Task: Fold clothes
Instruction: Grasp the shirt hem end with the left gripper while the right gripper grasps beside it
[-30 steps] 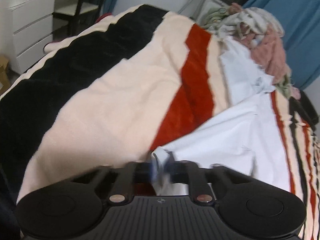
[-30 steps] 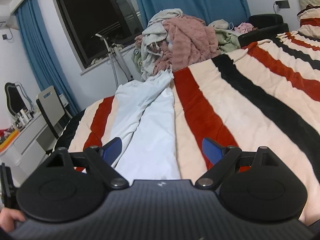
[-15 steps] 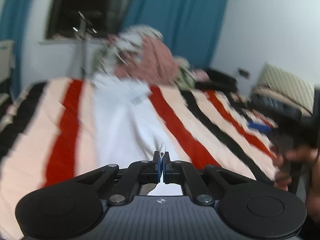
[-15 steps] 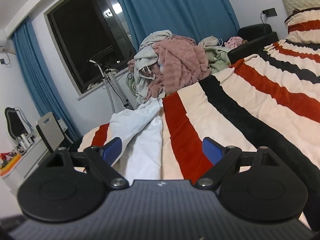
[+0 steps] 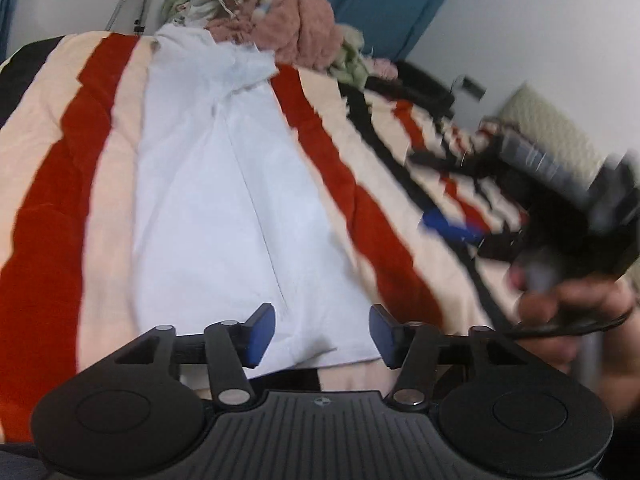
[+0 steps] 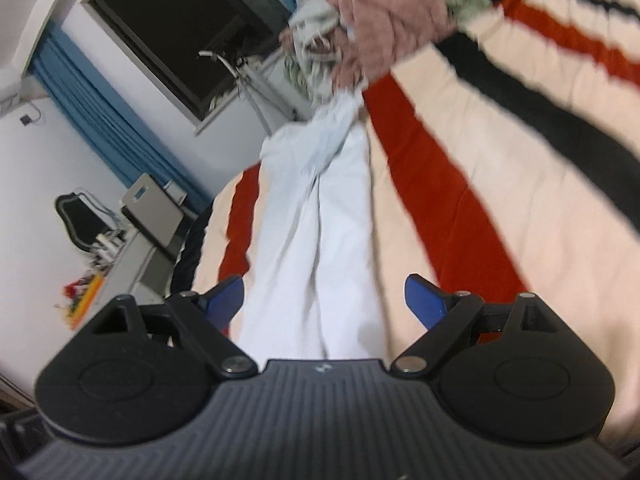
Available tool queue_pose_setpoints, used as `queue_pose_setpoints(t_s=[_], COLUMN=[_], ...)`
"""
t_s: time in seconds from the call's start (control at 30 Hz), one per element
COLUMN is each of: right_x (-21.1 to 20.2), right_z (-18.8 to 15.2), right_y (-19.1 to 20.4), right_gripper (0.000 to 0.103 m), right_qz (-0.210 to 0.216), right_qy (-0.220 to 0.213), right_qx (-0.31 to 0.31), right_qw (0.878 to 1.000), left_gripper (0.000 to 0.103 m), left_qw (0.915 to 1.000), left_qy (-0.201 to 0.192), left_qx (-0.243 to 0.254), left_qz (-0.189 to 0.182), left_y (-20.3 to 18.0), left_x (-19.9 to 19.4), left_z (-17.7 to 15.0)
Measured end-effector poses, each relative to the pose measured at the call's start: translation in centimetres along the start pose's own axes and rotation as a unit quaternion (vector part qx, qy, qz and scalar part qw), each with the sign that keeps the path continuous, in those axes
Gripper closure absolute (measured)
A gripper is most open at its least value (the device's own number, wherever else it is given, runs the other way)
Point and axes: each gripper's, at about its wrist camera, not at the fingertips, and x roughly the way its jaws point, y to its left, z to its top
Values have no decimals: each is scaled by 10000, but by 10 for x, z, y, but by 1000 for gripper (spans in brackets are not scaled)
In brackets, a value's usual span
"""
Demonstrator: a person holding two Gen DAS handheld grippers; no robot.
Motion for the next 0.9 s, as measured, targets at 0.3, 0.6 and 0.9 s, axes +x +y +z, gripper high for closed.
queue_pose_setpoints(t_s=[0.3, 0.6, 0.9], right_x=[37, 64, 52], right_z=[-23, -53, -68], right_y=[-32, -34, -27], right_gripper=[35, 53, 64], right_qz=[-274, -316, -918], right_qy=[807, 1603, 1416], right_qx=[1315, 1655, 1422], right_qw=[9876, 9726, 9753], left_gripper=[30, 41, 94], left_qw=[9800, 9607, 9541], left_qy=[-226, 734, 587], left_qx=[-1949, -2663, -2928], left_qz=[337, -261, -224], left_y=[117, 145, 144], left_x=[-3, 39, 24], left_z=[38, 19, 3])
